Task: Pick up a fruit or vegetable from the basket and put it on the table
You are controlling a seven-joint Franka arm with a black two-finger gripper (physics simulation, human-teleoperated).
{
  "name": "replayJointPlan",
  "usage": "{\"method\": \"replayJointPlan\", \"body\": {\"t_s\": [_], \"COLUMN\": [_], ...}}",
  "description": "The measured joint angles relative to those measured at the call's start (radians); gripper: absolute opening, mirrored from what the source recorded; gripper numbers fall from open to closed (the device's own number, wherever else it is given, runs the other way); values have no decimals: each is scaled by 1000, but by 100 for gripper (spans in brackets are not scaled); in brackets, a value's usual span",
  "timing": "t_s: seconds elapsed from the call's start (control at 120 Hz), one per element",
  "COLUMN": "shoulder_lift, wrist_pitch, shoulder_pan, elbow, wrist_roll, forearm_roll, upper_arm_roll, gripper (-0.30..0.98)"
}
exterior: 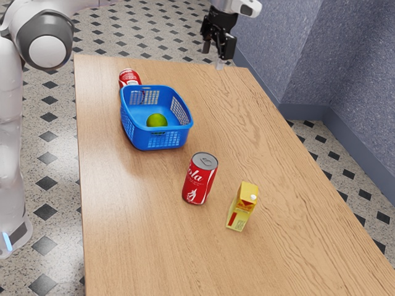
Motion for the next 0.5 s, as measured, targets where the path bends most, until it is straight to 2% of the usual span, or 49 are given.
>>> {"method": "replayJointPlan", "body": {"t_s": [0.217, 0.367, 0.442, 0.5], "shoulder_lift": [0, -80, -101, -88], "wrist_pitch": [5, -8, -12, -14], "shoulder_pan": [14, 26, 45, 22], "elbow": [1, 119, 134, 132], "wrist_roll": [2, 2, 2, 1], "forearm_roll": [-4, -7, -6, -2], "upper_arm_roll": [1, -20, -44, -22], "gripper": [69, 69, 69, 69]}}
